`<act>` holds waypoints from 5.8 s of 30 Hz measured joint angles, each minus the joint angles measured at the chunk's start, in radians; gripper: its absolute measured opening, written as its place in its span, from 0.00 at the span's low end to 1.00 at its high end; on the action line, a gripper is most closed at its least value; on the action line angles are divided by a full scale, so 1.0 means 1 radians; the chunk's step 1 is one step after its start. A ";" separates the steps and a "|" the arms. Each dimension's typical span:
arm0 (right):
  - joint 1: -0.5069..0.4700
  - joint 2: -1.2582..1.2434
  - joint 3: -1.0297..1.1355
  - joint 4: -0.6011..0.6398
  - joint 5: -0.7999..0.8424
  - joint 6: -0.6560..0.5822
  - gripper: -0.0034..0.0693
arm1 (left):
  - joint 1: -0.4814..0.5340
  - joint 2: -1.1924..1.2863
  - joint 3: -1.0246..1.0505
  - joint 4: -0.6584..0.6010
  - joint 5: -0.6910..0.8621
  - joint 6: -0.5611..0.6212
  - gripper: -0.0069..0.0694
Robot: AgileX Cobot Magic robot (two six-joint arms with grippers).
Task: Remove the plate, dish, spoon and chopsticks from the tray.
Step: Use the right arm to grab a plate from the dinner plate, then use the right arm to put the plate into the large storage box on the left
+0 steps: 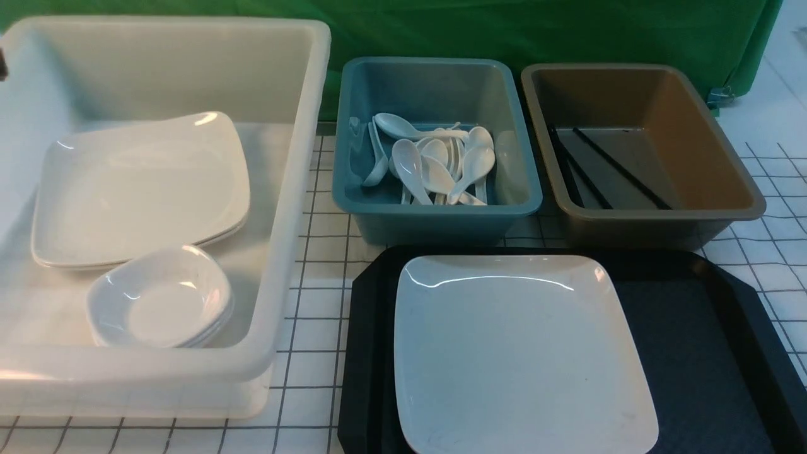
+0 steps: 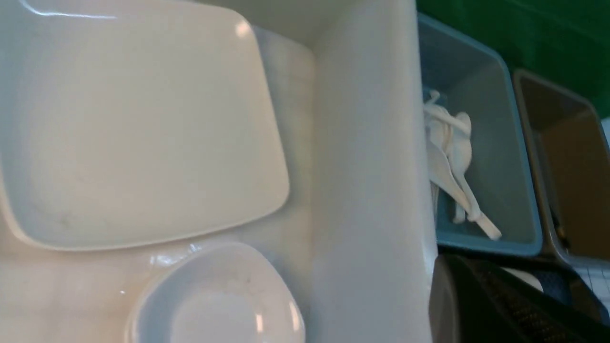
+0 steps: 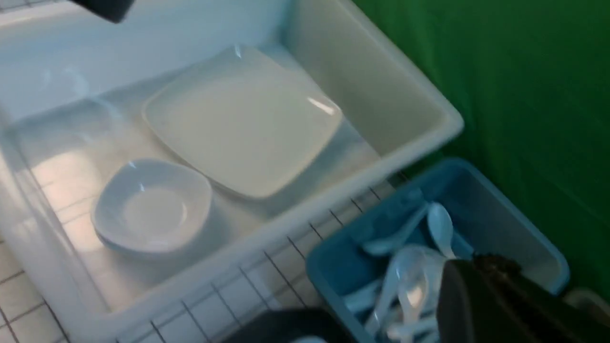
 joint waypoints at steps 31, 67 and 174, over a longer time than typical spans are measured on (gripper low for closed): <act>-0.623 -0.247 1.511 0.729 -0.443 -0.199 0.31 | -0.412 0.000 0.000 0.324 -0.039 -0.185 0.12; -0.650 0.059 1.428 0.700 -0.510 -0.069 0.32 | -0.412 0.000 0.010 0.328 -0.050 -0.187 0.12; -0.022 0.882 -0.179 0.697 -0.871 0.225 0.30 | 0.378 0.000 0.010 -0.091 -0.112 -0.023 0.12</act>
